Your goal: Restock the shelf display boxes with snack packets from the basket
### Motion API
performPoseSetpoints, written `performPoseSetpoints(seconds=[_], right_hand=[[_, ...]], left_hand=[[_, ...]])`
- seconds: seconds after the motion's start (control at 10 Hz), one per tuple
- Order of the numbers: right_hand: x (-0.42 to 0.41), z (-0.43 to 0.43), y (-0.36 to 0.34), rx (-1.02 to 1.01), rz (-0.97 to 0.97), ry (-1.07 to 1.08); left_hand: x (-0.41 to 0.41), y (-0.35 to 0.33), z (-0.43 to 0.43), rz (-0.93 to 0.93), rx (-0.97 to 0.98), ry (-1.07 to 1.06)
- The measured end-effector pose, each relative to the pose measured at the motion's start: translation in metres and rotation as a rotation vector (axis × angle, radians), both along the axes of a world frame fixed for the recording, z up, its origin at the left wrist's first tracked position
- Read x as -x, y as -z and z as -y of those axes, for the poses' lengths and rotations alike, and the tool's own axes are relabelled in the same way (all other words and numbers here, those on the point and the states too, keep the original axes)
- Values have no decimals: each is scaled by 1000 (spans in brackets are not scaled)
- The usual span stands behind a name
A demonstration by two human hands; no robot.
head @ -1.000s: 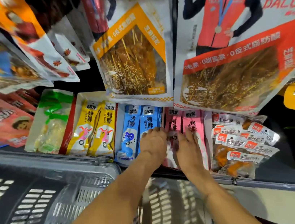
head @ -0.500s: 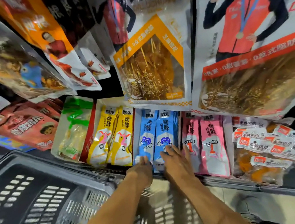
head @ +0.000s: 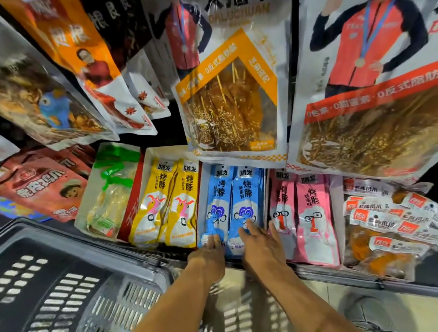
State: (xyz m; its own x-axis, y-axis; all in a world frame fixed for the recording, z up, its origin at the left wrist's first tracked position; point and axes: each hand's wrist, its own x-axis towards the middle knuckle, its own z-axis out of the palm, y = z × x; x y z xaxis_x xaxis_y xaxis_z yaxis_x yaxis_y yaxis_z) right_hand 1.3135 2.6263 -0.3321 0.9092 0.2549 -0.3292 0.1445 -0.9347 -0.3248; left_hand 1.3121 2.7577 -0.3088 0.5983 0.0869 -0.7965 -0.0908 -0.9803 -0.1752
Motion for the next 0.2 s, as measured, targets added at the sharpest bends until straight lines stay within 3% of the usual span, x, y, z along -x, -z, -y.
performPoseSetpoints(seconds=[0.2], right_hand=[[2, 12, -28, -66, 49, 63]], left_hand=[[3, -28, 5, 266, 27, -160]])
